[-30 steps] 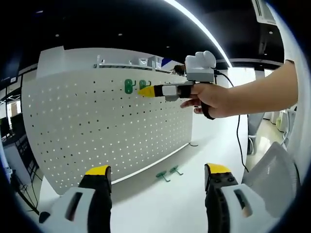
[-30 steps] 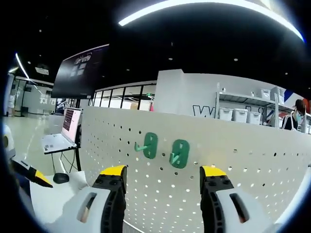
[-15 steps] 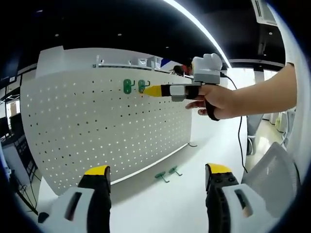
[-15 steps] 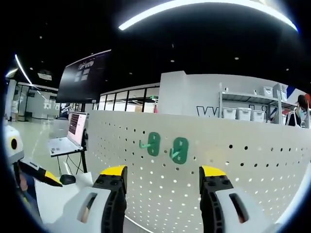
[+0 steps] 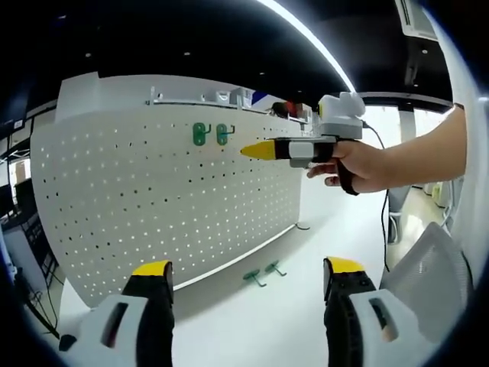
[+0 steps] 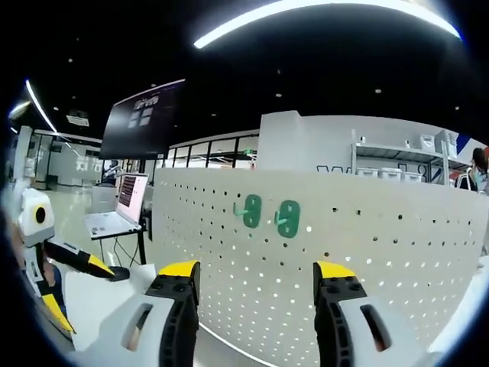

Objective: Insert the hook assembly into the mounting plate slot until the hook locks in place.

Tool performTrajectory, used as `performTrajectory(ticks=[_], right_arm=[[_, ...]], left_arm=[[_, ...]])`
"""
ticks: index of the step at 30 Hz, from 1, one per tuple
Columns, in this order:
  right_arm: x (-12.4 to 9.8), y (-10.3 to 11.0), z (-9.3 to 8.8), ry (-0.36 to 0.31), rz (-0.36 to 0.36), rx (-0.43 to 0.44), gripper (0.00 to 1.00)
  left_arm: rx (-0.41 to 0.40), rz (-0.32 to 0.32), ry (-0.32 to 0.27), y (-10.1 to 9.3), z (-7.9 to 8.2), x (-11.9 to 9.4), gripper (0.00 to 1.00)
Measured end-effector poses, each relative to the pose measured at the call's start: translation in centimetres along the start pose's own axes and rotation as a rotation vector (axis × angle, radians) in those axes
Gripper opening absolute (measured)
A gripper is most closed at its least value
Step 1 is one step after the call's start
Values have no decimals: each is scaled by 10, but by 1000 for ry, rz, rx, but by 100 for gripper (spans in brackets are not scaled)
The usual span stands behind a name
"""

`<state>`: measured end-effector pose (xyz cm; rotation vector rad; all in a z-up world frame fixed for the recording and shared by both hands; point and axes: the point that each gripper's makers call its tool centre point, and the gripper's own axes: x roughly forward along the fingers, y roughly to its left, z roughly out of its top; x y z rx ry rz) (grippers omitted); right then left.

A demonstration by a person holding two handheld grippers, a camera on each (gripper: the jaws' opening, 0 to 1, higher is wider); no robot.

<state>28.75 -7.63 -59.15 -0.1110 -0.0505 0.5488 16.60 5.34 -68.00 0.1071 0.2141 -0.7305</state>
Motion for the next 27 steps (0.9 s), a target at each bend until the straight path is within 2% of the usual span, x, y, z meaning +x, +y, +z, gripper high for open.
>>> performTrajectory(ticks=[12, 18, 27], right_arm=[[-21, -1, -15, 22, -12, 22, 55], [-30, -2, -21, 34, -12, 12, 46], [-42, -7, -31, 67, -33, 0, 44]], left_arm=[[-4, -3, 4, -2, -4, 2, 82], [-3, -5, 13, -2, -7, 1, 83], [4, -4, 19, -1, -9, 1, 83]])
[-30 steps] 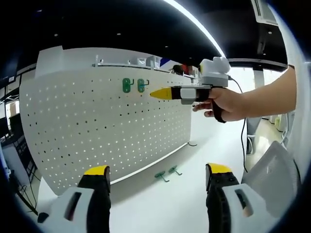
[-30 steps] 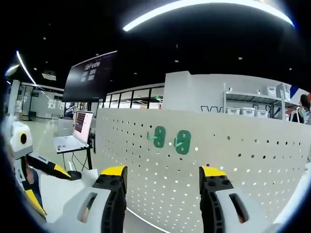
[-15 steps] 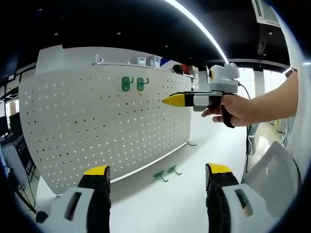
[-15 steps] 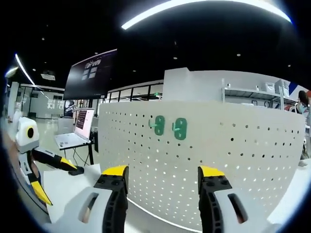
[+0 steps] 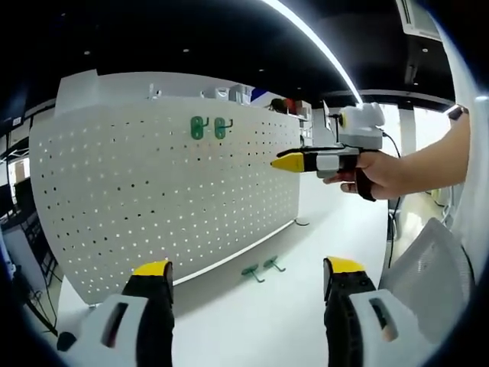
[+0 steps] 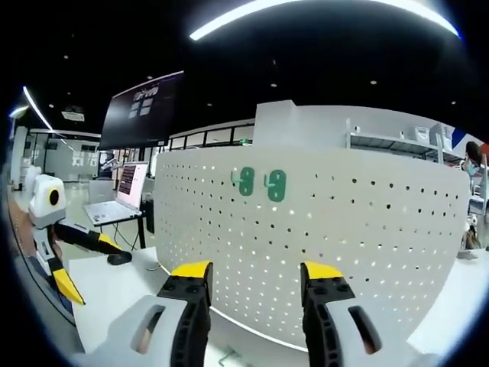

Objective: Insert the hook assembly into the mounting plate slot until the hook locks in place.

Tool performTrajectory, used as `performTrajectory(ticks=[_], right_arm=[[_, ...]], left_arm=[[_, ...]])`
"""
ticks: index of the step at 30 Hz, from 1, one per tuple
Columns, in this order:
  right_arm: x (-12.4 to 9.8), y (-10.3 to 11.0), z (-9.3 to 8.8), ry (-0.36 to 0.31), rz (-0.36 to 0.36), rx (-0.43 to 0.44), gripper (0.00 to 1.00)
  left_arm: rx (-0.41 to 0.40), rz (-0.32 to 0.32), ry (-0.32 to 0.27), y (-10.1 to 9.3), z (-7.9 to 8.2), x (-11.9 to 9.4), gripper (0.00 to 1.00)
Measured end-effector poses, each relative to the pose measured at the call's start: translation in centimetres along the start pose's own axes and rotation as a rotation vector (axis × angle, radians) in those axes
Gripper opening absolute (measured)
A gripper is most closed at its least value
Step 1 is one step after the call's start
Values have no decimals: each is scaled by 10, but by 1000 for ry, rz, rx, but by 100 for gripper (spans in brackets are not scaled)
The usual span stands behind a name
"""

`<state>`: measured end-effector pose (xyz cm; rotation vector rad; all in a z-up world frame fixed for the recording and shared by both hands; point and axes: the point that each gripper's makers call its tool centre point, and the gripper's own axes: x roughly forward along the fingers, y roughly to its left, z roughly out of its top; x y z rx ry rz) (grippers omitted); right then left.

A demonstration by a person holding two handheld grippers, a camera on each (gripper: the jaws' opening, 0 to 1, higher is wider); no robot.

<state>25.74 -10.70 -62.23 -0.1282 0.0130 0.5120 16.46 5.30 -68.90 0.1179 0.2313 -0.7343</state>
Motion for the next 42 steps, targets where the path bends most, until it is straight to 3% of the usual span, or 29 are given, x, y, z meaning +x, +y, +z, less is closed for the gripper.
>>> performTrajectory(ticks=[21, 42], right_arm=[[-37, -8, -17, 39, -11, -19, 52], [-73, -5, -58, 115, -10, 33, 57]], left_arm=[[2, -1, 23, 2, -8, 0, 84], [3, -10, 56, 3, -22, -2, 86]])
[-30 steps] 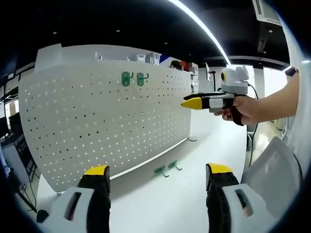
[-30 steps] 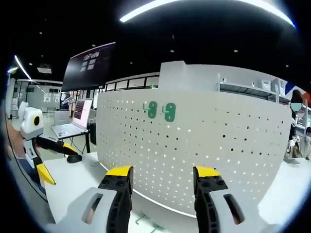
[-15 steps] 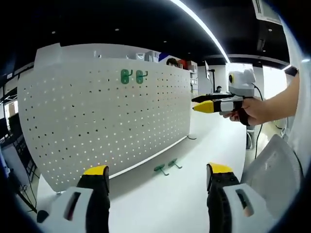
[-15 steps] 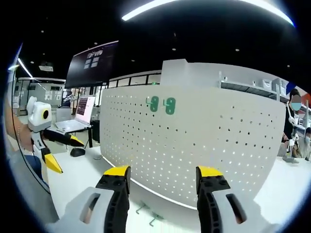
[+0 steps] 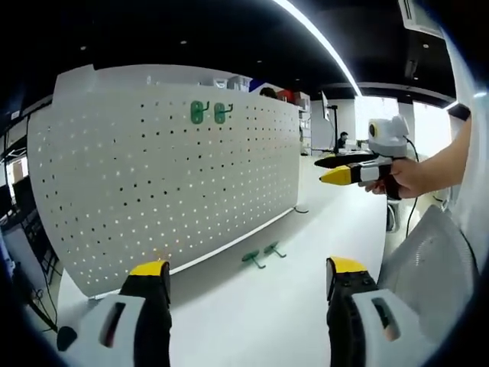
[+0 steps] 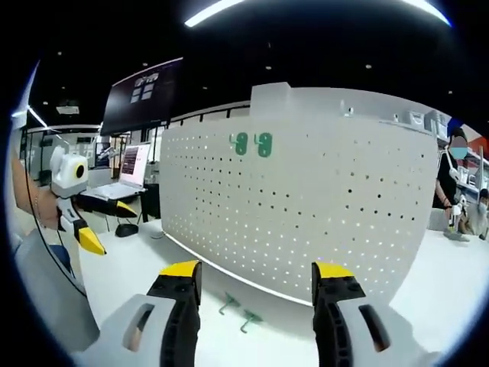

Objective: Insert the hook assembly into the mounting plate slot until the hook locks in place.

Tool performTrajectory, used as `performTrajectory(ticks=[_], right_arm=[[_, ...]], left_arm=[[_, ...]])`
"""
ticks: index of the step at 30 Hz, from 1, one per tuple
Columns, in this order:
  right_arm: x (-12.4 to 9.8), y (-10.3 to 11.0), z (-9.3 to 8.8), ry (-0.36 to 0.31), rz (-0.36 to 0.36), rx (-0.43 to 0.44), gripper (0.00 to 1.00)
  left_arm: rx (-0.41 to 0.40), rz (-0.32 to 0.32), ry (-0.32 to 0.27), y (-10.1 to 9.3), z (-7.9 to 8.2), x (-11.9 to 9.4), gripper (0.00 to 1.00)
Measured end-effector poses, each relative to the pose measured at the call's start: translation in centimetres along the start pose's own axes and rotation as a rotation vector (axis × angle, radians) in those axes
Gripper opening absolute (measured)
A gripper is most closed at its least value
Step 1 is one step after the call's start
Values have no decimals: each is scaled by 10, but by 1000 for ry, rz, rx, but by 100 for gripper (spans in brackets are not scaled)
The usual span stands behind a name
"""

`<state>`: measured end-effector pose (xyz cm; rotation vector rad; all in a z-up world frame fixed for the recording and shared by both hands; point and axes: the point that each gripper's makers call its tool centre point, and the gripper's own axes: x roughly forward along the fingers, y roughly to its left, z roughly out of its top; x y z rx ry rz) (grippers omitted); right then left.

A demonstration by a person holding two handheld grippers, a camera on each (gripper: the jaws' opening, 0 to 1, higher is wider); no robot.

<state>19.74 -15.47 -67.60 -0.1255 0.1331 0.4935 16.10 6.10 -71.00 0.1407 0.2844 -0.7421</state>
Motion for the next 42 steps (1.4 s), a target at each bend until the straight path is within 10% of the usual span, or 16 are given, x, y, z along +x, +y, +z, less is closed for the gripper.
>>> performTrajectory(ticks=[42], right_arm=[[-43, 1, -56, 117, 14, 76, 65]], left_arm=[[-22, -3, 77, 3, -35, -11, 88]])
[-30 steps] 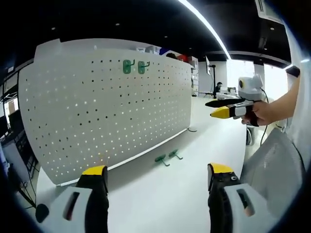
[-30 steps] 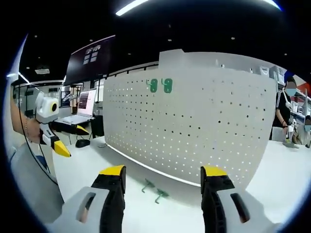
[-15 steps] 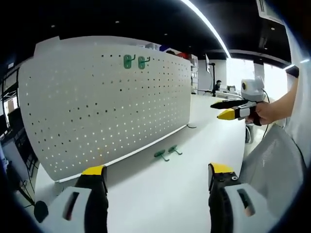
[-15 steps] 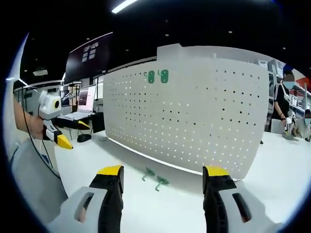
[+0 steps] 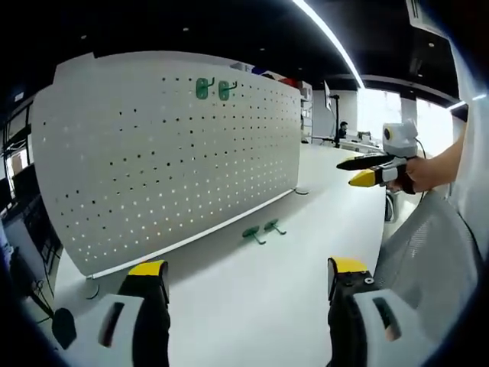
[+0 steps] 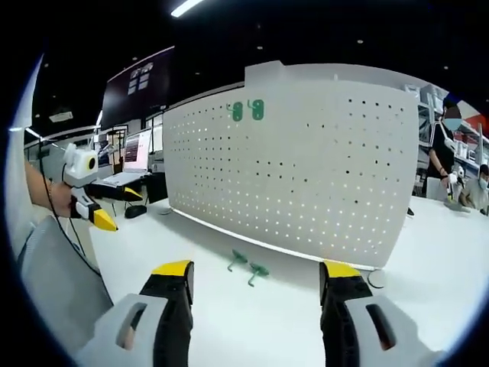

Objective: Insert the hook assembly into the mounting plate slot until the hook locks in place.

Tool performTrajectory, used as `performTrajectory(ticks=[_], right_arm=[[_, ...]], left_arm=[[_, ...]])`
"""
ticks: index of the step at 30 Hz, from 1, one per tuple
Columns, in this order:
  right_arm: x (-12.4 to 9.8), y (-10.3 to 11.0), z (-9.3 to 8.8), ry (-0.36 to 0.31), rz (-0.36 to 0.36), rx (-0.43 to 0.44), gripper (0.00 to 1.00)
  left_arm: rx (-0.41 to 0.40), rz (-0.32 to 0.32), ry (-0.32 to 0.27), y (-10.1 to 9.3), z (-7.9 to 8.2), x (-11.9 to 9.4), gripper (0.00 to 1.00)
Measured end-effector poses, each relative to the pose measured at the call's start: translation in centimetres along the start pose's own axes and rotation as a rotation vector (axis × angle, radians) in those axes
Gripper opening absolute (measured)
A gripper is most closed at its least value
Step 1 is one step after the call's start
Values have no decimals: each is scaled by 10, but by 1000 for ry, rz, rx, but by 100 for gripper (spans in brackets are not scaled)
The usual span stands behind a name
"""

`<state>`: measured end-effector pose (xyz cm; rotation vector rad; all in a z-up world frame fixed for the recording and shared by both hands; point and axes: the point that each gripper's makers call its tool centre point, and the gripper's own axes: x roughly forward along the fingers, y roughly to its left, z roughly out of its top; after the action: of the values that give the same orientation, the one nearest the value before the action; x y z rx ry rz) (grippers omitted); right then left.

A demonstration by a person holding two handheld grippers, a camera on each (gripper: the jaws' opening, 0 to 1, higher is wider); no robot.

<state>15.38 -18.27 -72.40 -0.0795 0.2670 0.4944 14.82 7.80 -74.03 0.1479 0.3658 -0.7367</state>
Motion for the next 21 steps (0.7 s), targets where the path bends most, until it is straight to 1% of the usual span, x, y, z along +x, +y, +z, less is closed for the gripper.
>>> performTrajectory(ticks=[8, 12, 21], right_arm=[[-7, -2, -9, 19, -3, 5, 65], [-11, -2, -15, 33, -5, 12, 65], [-16, -1, -23, 57, -6, 21, 65]], left_arm=[[-5, 5, 12, 2, -8, -3, 88], [-17, 12, 26, 5, -16, -6, 88], [-24, 14, 40, 4, -22, -8, 87]])
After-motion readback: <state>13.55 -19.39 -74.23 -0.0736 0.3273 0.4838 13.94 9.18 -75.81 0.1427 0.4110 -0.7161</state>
